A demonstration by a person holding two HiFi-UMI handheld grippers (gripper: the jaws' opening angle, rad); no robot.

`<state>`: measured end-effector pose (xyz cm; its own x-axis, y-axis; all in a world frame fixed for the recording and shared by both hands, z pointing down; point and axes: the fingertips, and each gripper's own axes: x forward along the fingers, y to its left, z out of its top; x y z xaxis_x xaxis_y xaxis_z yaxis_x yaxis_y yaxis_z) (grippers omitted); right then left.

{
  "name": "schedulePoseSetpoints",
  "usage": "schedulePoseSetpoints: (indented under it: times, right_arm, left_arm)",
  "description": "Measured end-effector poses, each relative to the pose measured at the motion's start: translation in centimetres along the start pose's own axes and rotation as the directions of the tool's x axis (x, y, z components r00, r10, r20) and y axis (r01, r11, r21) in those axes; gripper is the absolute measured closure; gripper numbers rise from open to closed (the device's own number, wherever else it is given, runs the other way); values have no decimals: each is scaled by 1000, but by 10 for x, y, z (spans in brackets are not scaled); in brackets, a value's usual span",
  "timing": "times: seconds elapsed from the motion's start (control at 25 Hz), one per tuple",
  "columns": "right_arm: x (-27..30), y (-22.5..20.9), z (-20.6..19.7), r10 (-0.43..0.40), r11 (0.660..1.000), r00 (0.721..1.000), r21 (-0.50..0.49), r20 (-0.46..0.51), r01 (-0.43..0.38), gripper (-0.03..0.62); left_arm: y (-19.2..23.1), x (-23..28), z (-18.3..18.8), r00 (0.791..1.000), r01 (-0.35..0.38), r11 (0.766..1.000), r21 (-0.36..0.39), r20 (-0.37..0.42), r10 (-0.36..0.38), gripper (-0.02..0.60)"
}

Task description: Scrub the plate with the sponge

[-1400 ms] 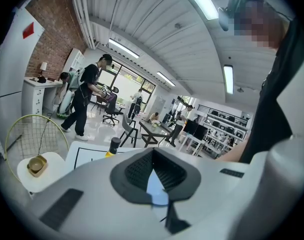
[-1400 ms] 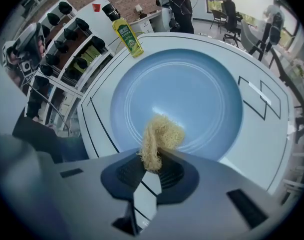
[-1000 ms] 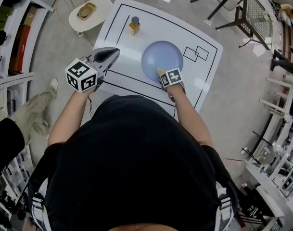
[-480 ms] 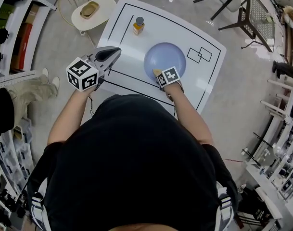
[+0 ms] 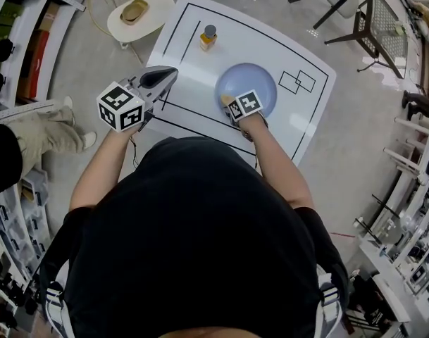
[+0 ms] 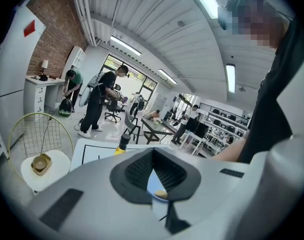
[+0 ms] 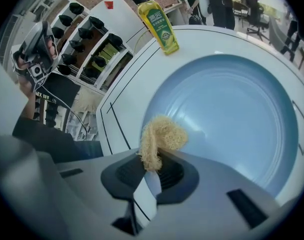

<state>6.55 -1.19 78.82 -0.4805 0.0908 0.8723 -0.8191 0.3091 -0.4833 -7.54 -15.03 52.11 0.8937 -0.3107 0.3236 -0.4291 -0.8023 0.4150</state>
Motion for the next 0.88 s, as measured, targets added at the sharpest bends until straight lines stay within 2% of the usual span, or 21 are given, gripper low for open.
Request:
schedulePoseSetpoints:
  times: [0.44, 0.6, 0.88]
  right_arm:
    - [-3, 4, 26, 33, 999, 997, -24, 64, -32, 549]
    - [-17, 2, 28, -5, 997, 993, -74, 115, 14, 549]
    - [-43, -17, 20, -92, 989, 977, -95, 195, 112, 549]
  left_arm:
    - [7, 3, -1, 1000, -1, 1000, -10, -8, 1, 572]
    - [7, 4, -3, 1000, 4, 1000, -10, -11, -4, 572]
    - [7, 12, 1, 1000, 11, 1000, -5, -7, -11, 572]
